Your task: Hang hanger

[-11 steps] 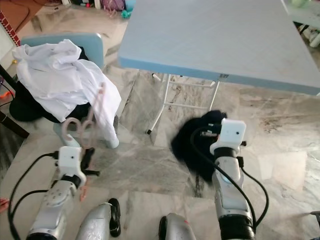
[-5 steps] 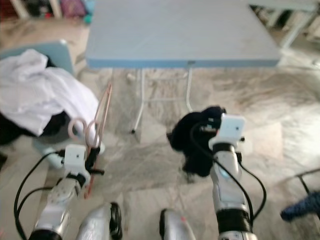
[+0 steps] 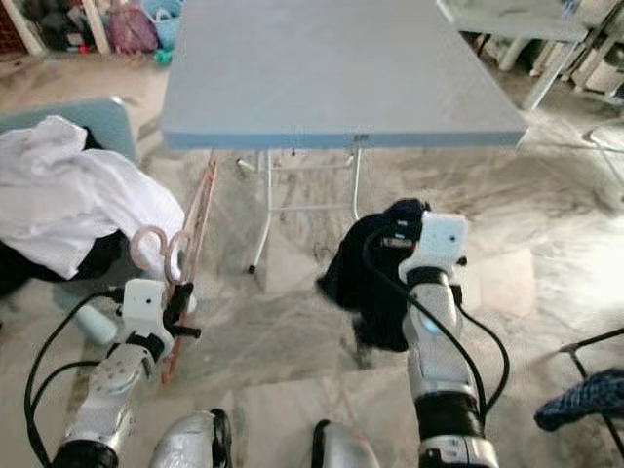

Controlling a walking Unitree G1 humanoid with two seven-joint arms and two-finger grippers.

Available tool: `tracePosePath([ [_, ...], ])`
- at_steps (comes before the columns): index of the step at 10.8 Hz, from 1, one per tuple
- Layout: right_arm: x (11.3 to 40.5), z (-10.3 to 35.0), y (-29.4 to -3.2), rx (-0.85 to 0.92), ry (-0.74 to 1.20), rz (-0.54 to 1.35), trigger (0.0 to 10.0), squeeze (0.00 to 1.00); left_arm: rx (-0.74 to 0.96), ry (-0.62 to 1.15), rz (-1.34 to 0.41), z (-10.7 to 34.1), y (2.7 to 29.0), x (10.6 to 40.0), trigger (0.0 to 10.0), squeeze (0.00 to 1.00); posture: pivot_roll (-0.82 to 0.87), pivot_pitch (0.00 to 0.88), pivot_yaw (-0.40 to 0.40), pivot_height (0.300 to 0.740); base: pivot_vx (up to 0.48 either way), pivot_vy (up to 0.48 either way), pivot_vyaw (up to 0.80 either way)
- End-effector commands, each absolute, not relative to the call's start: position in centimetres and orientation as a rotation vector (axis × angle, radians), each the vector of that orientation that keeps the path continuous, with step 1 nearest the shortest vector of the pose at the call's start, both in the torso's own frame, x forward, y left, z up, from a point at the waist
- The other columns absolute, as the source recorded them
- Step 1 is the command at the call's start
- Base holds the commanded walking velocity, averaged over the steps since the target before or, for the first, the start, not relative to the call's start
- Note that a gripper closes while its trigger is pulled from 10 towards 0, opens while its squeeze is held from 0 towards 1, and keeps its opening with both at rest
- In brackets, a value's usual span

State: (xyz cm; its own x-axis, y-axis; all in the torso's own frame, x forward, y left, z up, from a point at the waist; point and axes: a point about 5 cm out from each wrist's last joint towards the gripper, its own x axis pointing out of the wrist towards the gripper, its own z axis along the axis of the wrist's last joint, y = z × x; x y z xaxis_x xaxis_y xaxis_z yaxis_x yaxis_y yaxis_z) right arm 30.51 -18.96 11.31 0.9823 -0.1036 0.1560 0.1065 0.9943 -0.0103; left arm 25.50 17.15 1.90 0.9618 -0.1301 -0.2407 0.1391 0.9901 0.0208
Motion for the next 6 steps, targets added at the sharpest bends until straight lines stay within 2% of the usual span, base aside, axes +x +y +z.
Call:
tracePosePath([
  [1, 31.2, 12.8, -19.4, -0.027, -0.207, -0.113, 10.0, 0.00, 0.024, 0.252, -0.135, 1.6, 17.2, 25.6, 10.0, 0.00, 0.01, 0.106, -0.055, 0.740, 0.454, 0.000, 0.00],
  [6, 32.0, 14.0, -19.4, -0.050, -0.225, -0.109, 10.0, 0.00, -0.043, 0.441, -0.149, -0.8, 16.2, 25.3, 10.0, 0.00, -0.01, 0.108, -0.068, 0.740, 0.454, 0.000, 0.00],
])
